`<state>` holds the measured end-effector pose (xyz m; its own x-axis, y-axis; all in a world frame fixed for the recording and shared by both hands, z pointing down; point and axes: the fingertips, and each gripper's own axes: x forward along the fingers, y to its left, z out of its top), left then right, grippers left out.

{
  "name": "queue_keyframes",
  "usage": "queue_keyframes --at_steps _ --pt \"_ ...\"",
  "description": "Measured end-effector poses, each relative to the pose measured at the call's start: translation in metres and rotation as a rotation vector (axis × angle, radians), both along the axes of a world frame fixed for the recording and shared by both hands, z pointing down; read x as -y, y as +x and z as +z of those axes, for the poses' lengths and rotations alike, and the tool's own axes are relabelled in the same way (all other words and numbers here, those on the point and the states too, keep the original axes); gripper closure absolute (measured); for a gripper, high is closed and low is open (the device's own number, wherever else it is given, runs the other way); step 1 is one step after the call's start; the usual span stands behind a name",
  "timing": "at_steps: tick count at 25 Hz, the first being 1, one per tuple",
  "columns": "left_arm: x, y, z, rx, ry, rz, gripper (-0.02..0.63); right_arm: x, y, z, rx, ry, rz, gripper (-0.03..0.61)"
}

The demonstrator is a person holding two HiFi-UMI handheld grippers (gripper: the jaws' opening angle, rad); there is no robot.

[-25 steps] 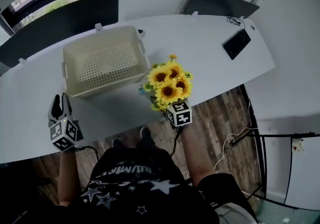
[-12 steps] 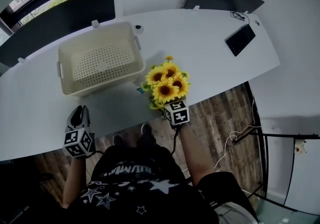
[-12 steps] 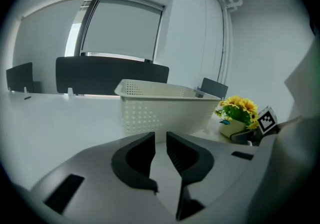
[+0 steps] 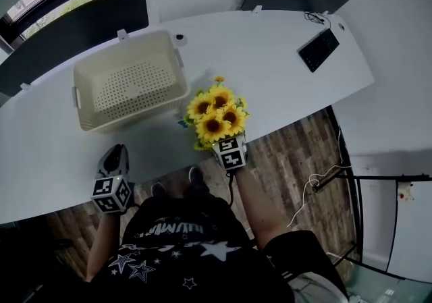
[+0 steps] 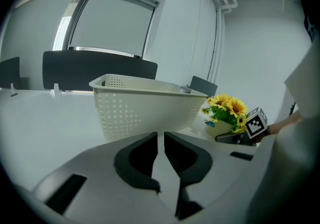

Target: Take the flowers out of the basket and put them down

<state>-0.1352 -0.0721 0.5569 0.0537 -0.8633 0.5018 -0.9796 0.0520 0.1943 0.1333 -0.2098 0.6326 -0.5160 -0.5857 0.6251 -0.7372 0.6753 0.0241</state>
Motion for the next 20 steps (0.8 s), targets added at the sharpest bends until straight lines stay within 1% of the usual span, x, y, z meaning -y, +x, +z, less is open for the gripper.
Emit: queue_keyframes --at_steps 3,6,9,15,20 --pt "-0.001 0.002 -0.001 0.001 0.005 0.023 0.566 0.0 0.001 -0.004 0.005 0.062 0.017 0.044" --pt "-0.002 0.0 -0.002 -0.002 0.009 0.045 0.566 -0.002 0.001 -0.005 0.007 0.089 0.033 0.044" --pt "-0.004 -0.003 -0.003 -0.003 0.013 0.066 0.566 -0.007 0.005 -0.004 0.001 0.079 0.062 0.044" --pt "-0.007 -0.006 -0.002 -0.021 0.026 0.121 0.566 -0.031 0.022 -0.001 0.002 0.051 0.168 0.044" --pt "-0.016 -0.004 0.01 -0.045 0.002 0.202 0.566 -0.062 0.029 -0.001 -0.005 0.029 0.228 0.044"
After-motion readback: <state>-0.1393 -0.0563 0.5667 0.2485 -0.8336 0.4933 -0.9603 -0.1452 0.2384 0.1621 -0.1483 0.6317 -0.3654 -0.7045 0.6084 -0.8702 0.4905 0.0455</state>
